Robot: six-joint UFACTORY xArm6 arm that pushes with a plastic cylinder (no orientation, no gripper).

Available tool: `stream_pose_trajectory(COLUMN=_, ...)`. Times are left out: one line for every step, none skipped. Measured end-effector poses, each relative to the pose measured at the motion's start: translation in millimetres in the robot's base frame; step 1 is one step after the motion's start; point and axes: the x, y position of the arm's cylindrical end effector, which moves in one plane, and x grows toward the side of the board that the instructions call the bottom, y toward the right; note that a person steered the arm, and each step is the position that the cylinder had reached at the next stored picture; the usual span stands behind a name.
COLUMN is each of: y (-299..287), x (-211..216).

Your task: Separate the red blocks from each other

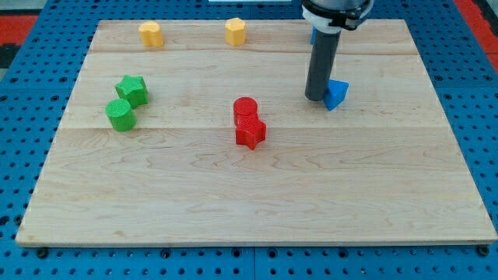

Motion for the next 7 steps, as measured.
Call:
stream_pose_trajectory(y=1.4, x=-27.3)
stream_pose_trajectory(y=30.0, x=-4.6)
stream_pose_trajectory(y=32.8, x=17.2)
stream_pose_trajectory(y=-27.8, x=20.3)
stream_pose_trajectory(y=-40.1, x=29.9)
stream_pose_trajectory(y=-53.3, x=50.8)
stream_pose_trajectory(y=-82.7, x=76.6)
